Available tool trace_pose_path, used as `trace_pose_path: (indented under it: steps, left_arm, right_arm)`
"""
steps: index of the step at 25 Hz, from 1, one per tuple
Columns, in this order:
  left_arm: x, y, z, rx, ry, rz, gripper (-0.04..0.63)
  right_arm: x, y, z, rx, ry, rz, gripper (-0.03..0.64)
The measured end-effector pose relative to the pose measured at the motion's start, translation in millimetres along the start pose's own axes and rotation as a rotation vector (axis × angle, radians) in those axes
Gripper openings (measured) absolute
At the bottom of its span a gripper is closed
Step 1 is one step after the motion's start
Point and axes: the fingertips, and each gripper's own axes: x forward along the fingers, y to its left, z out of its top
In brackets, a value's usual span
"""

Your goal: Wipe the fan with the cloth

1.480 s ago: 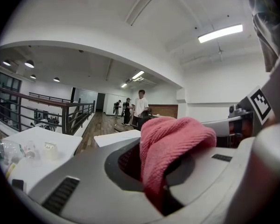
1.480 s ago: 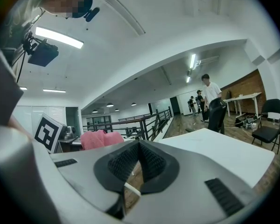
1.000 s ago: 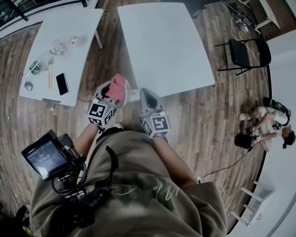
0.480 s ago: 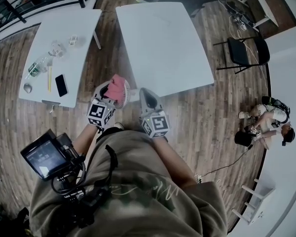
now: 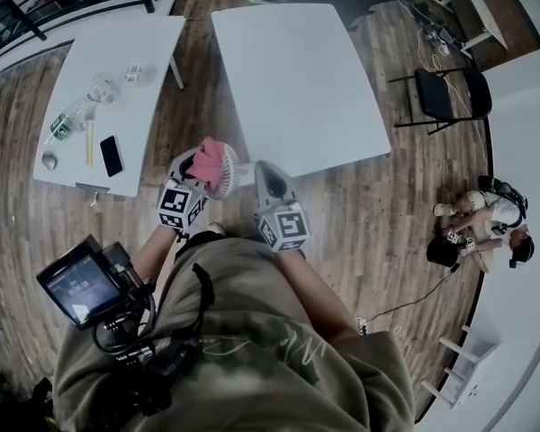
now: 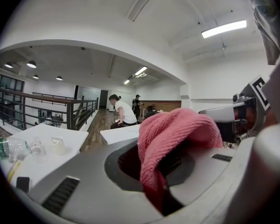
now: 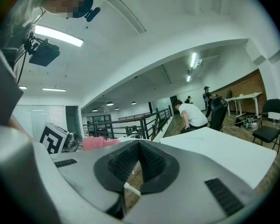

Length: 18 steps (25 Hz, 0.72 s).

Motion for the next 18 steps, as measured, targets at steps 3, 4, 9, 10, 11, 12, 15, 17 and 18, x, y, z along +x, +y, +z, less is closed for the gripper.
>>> trace_pose_path:
  steps: [3, 4, 9, 10, 11, 12, 15, 17, 18]
  left_arm:
    - [0, 5, -5, -0.007, 0.009, 0.004, 0.063]
    - [0, 6, -7, -0.011, 0.012, 0.005, 0.063]
    - [-1, 13, -14, -0.017, 0.021, 0.007, 0.063]
    - [-1, 13, -15, -0.018, 0.025, 0.007, 0.063]
    - [-1, 13, -16, -0.018, 0.029, 0.007, 0.063]
    - [-1, 14, -18, -0.016, 0.031, 0.007, 0.063]
    - [-1, 18, -23, -0.009, 0.036, 0.008, 0.063]
    - [-2, 20, -26, -0.01, 0.042, 0.008, 0.063]
    - [-3, 20, -28, -0.011, 0.045, 0.007, 0.063]
  right_arm:
    - [3, 1, -2, 0.001, 0.003, 0.001, 0.012]
    - [4, 2, -3, 0.001, 0.005, 0.0, 0.012]
    - [8, 3, -1, -0.004, 0.009, -0.003, 0.012]
    - [8, 3, -1, -0.005, 0.008, -0.005, 0.012]
    - [7, 2, 0, -0.005, 0.008, -0.006, 0.012]
    - [7, 2, 0, -0.005, 0.008, -0.006, 0.012]
    - [8, 3, 1, -0.007, 0.01, 0.0, 0.012]
    - [9, 5, 1, -0.013, 0.01, 0.003, 0.012]
    - [9, 5, 1, -0.016, 0.01, 0.003, 0.012]
